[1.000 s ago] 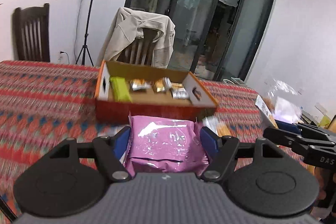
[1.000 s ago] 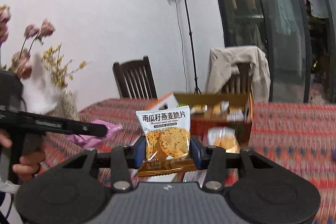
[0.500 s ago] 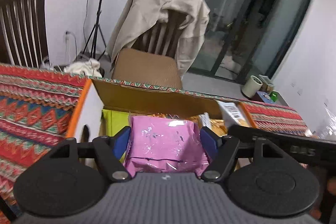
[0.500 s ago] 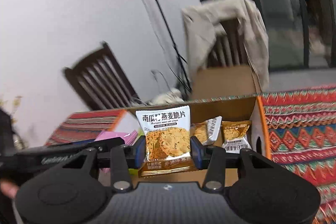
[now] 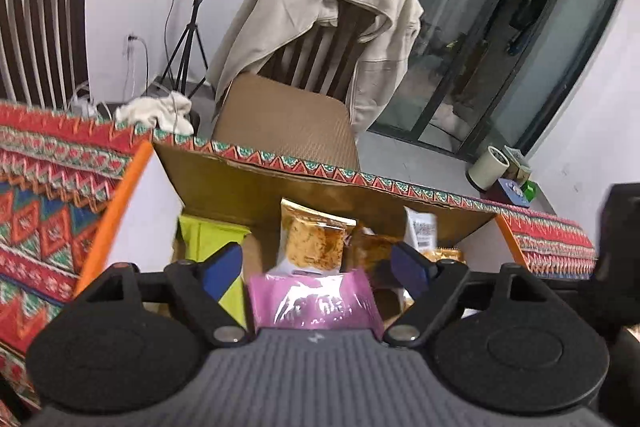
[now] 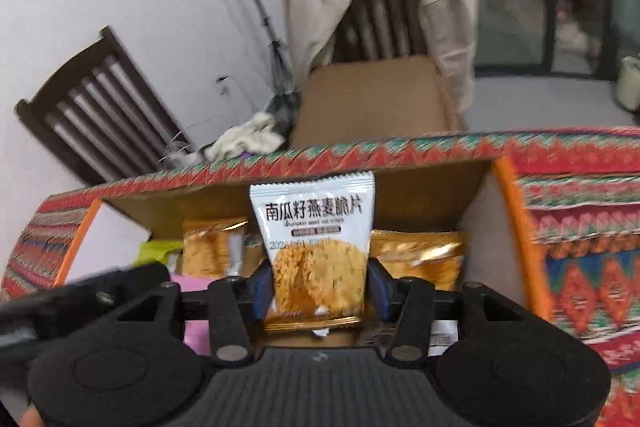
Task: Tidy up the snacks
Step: 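Carry both packets into the cardboard box and release them, then withdraw both tools from the box toward the pile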
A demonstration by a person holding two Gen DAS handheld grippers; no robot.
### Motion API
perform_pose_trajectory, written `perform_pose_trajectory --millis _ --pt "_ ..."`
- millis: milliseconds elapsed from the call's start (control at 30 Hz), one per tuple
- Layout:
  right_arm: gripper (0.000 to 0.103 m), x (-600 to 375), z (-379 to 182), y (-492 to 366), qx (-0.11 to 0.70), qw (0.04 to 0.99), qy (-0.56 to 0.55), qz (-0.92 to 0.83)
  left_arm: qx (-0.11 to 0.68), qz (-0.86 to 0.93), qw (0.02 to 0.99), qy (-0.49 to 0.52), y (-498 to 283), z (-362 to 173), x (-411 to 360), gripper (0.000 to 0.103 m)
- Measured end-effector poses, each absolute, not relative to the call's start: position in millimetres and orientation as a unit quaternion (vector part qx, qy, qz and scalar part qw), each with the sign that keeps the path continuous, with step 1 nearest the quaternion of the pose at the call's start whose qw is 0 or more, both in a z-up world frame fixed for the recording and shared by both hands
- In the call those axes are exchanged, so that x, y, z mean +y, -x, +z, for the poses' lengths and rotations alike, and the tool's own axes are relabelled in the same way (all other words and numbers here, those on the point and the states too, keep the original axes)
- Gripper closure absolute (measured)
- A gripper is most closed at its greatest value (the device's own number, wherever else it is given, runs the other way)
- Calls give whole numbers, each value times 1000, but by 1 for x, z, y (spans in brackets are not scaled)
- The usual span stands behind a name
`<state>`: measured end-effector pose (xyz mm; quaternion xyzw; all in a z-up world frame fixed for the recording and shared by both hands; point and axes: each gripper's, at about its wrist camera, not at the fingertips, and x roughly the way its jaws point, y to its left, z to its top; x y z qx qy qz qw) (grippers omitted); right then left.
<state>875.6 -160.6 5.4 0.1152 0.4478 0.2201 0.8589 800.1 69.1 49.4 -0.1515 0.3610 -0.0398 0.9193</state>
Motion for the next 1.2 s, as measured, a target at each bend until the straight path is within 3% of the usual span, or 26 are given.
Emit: perform_pose_trajectory --millis 133,167,200,233,333,533,667,900,1200 --pt "55 -163 -5 -882 471 836 -147 240 363 -32 922 131 -794 55 72 20" --pt "50 -166 -3 -881 469 842 -149 223 365 -30 922 128 -792 56 73 19" --pt "36 -169 1 -879 467 848 -146 202 366 -30 922 124 -791 59 74 19" --pt "32 -173 6 -874 464 852 -148 193 368 -29 922 118 -789 61 74 18" --pt "33 -183 26 -864 453 859 -150 187 371 -29 922 104 -780 74 76 18" --pt "25 -205 99 -817 392 893 -123 182 354 -43 931 72 -730 122 80 8" --pt "22 -222 151 -772 364 909 -88 184 329 -48 941 57 -676 168 85 0" --pt "9 -256 214 -647 284 934 -45 214 278 -72 956 57 -550 213 95 0" --pt "5 -284 195 -466 203 951 23 233 225 -57 972 45 -383 174 88 0"
